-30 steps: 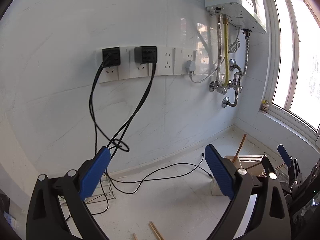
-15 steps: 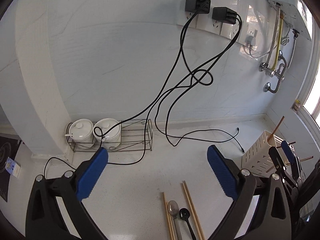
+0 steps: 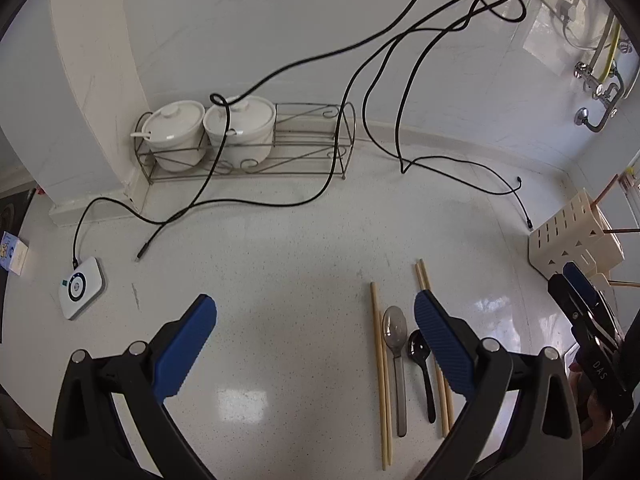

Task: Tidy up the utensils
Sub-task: 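Move both open tools back down to the remaining utensils on the counter, then close the right tool on a light wooden chopstick while the left grasps another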

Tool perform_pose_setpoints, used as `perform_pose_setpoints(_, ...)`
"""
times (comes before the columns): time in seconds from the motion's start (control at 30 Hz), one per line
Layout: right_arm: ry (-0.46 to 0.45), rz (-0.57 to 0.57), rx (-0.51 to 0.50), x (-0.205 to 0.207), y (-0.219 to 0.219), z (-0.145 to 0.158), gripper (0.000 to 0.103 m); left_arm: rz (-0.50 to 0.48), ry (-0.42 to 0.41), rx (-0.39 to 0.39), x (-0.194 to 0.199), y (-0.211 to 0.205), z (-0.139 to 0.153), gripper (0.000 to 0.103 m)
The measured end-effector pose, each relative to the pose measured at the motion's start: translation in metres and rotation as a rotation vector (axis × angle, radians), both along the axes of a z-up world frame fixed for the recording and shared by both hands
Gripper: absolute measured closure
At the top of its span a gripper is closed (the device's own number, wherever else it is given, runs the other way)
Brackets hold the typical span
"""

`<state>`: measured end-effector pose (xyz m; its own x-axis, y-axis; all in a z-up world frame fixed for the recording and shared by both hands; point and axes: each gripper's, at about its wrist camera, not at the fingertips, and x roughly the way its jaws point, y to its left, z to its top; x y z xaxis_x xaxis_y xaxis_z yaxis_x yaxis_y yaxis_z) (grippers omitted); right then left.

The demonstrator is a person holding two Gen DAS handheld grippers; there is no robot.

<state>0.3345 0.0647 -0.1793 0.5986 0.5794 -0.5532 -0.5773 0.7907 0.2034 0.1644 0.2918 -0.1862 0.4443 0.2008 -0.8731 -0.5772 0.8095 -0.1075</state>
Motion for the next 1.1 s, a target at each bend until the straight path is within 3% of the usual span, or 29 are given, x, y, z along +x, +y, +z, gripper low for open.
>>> perform_pose_setpoints(0.2, 0.135, 0.044, -0.073, 0.000, 0.014, -0.031, 0.020, -0.047, 0.096, -0.050, 0.004, -0.007, -0.039, 0.006)
perform_pose_setpoints(0.57, 0.344, 0.026, -0.197, 0.014, 0.015, -0.082, 0.021, -0.061, 0.155, -0.136, 0.010, -0.013, -0.081, 0.006)
perform_pose_setpoints(0.73, 0.383, 0.042, -0.292, 0.013, 0.021, -0.100, 0.034, -0.091, 0.206, -0.166, 0.016, -0.019, -0.101, 0.009)
perform_pose_setpoints(1.1, 0.376, 0.064, -0.360, -0.001, 0.020, -0.107, 0.037, -0.153, 0.308, -0.142, 0.035, -0.033, -0.128, 0.010)
